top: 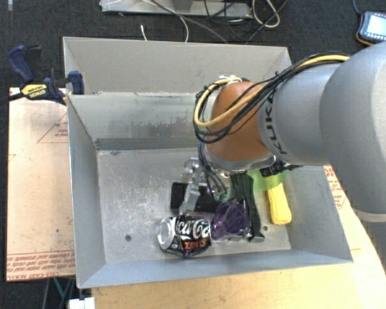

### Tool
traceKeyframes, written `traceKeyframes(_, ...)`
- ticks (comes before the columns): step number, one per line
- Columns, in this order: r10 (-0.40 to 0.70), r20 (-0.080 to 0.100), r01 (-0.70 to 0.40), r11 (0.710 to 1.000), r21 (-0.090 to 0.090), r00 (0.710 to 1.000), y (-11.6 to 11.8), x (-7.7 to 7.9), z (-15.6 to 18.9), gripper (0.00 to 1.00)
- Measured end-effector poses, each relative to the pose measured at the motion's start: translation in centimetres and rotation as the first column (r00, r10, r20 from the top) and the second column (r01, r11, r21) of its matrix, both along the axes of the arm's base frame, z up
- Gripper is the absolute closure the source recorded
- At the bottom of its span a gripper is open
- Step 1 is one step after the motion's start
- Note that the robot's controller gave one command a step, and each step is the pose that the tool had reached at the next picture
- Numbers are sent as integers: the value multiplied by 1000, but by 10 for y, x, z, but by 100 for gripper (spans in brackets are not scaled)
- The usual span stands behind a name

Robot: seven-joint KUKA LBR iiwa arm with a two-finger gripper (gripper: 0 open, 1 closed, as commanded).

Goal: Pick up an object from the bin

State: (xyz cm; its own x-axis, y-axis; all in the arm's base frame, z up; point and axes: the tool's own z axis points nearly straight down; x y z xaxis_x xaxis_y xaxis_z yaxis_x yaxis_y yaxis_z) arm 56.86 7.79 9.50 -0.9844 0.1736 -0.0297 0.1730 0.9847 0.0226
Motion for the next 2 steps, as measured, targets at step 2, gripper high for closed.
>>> traceKeyframes(2,9,2,-9,1000,2,1000,0,-1,-21,100)
